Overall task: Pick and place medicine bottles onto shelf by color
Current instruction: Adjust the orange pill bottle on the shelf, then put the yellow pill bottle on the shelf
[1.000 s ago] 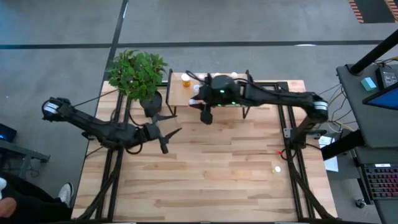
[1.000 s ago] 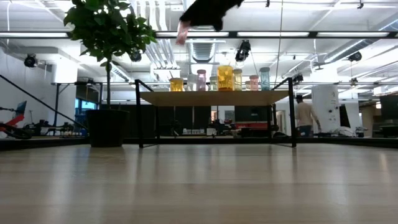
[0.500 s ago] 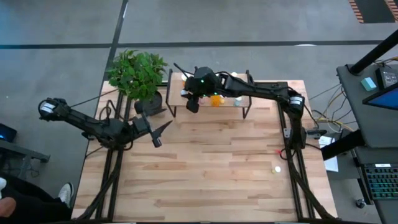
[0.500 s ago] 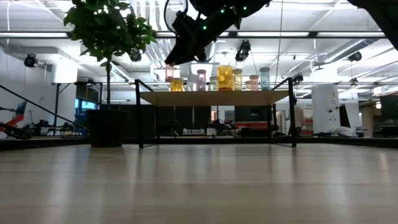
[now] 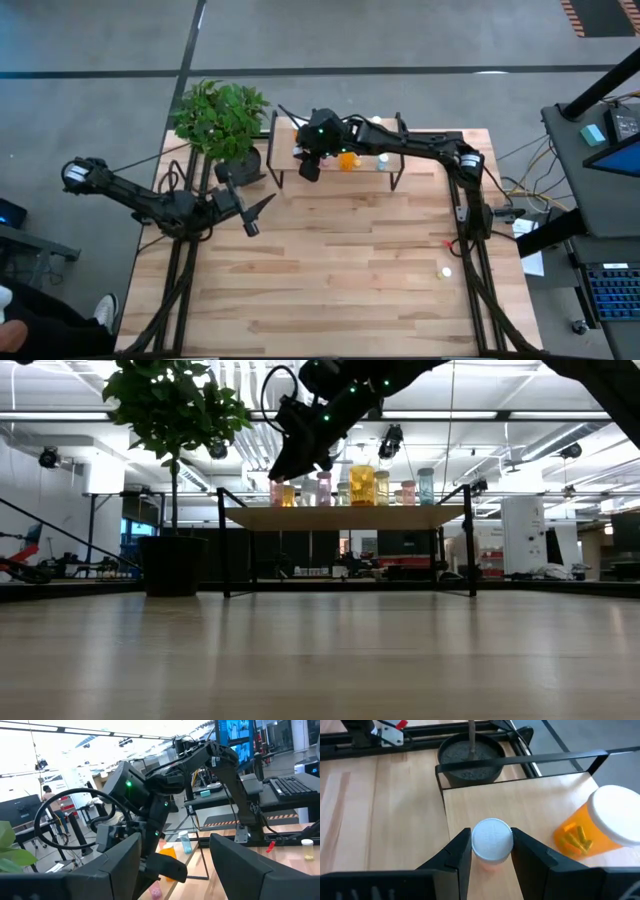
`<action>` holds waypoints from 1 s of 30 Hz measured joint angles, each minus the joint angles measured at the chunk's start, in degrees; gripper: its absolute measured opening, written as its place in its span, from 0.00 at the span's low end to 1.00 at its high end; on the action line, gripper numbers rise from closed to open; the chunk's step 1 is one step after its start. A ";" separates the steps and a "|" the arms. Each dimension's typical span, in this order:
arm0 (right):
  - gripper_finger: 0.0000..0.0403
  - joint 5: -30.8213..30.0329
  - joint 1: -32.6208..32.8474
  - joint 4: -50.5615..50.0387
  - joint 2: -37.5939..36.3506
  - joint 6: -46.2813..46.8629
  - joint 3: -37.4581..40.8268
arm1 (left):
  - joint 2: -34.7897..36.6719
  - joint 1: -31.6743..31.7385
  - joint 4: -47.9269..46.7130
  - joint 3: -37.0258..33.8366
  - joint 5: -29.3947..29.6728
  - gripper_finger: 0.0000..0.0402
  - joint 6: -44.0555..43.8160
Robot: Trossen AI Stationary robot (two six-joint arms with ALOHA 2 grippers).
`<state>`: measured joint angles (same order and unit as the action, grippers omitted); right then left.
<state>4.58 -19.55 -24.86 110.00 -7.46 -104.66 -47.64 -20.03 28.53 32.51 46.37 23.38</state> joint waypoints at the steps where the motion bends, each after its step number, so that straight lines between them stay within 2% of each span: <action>1: 0.28 0.00 0.00 -0.22 0.00 0.01 0.00 | 0.00 0.00 -0.02 0.00 0.00 0.55 0.00; 7: 0.29 0.00 0.00 -0.42 0.14 0.91 0.00 | -0.22 0.04 0.23 0.11 -0.02 0.55 0.06; 13: 0.40 0.00 0.00 -0.54 0.15 1.79 0.02 | -0.22 0.04 0.96 0.11 -0.04 0.55 0.96; 17: 0.43 -0.07 0.00 -1.37 -0.63 0.88 -0.35 | -0.22 0.04 0.97 0.01 -0.03 0.55 1.05; 22: 0.43 -0.11 0.42 -6.32 -6.51 -1.17 -1.97 | -0.26 0.02 1.00 -0.09 -0.04 0.55 1.05; 25: 0.42 -0.44 2.60 -10.30 -12.94 -3.21 0.83 | -0.24 -0.87 -1.78 -0.20 -1.41 0.55 0.99; 27: 0.39 -0.29 5.53 -10.95 -18.38 -4.66 5.99 | 0.56 -2.49 -9.48 -0.21 -7.44 0.55 -1.92; 30: 0.36 -0.18 11.88 -7.31 -27.79 -5.85 17.92 | 1.84 -4.00 -28.02 0.52 -28.48 0.55 -6.76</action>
<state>4.40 -7.67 -32.17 82.20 -13.31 -86.74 -45.80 -24.03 0.51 33.03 17.88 16.61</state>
